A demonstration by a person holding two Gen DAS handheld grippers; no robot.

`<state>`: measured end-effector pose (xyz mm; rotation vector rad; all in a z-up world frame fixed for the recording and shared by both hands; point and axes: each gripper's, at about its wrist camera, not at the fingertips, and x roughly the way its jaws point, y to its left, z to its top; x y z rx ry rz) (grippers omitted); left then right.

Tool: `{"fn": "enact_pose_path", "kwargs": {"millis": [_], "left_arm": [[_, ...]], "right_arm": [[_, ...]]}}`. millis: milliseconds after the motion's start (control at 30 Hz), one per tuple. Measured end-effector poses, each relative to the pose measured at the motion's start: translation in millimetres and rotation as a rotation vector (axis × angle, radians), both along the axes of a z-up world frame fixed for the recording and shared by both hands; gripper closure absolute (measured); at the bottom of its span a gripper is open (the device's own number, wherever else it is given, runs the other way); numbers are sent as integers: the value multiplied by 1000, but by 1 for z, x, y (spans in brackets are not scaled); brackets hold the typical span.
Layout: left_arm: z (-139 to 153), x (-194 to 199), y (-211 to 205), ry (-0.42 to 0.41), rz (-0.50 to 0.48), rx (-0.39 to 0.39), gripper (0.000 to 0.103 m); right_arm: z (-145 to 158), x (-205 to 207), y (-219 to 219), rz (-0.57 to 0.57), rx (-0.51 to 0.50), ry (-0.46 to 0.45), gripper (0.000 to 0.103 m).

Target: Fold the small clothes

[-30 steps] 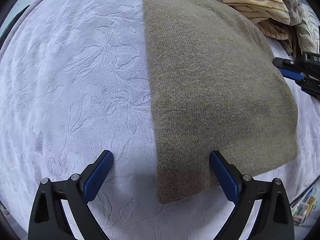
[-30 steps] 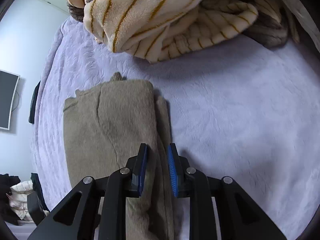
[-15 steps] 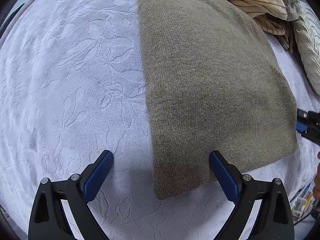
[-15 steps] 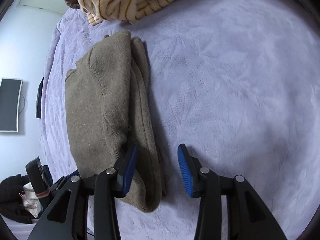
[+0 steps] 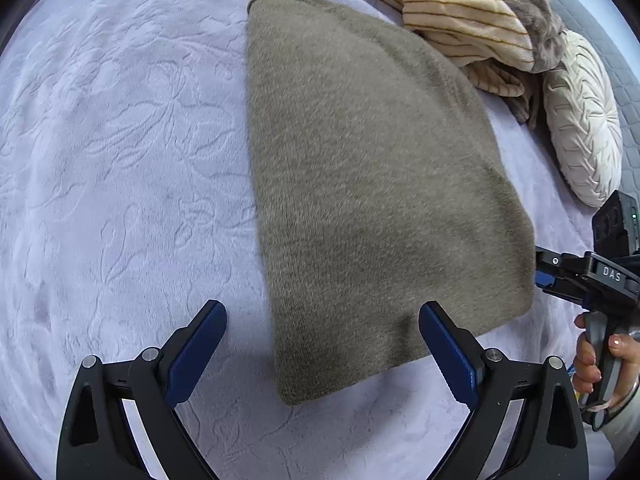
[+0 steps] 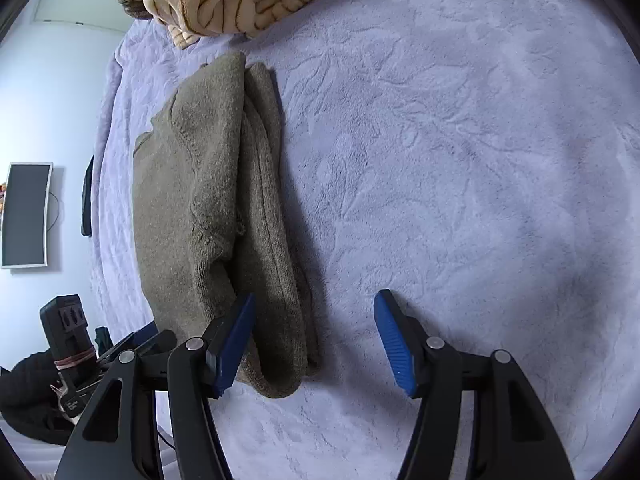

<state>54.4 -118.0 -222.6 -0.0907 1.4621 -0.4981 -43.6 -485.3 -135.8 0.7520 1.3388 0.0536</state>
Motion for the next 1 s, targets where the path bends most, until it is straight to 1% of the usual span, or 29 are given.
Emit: {"fn": "enact_pose_path", "kwargs": {"millis": [100, 133, 167, 267, 333, 400, 467, 567, 667, 800, 900, 1000], "left_arm": [[0, 5, 3, 8, 4, -29, 6], [6, 11, 0, 15, 7, -36, 6], [6, 12, 2, 21, 12, -42, 6], [4, 15, 1, 30, 32, -65, 6], [4, 15, -6, 37, 42, -100, 6], [3, 17, -11, 44, 43, -128, 6], [2, 17, -16, 47, 34, -139, 6], [-5, 19, -24, 54, 13, -123, 6], [-14, 22, -32, 75, 4, -133, 6], [-21, 25, -39, 80, -6, -138, 6], [-23, 30, -47, 82, -3, -140, 6], [-22, 33, -49, 97, 31, -159, 6]], "right_arm": [[4, 0, -6, -17, -1, -17, 37], [5, 0, -8, -25, 2, -23, 37], [5, 1, -10, -31, 3, -30, 37], [8, 7, -13, -44, 36, -57, 37], [10, 13, -13, -44, 57, -77, 35], [11, 21, -13, -39, 80, -101, 31], [12, 33, -10, -15, 89, -119, 31], [12, 55, -6, 32, 68, -131, 31], [6, 79, -5, 69, 83, -139, 31], [-9, 108, -8, 116, 87, -134, 31], [-17, 122, -9, 143, 96, -134, 31], [-20, 132, -8, 153, 125, -135, 30]]}}
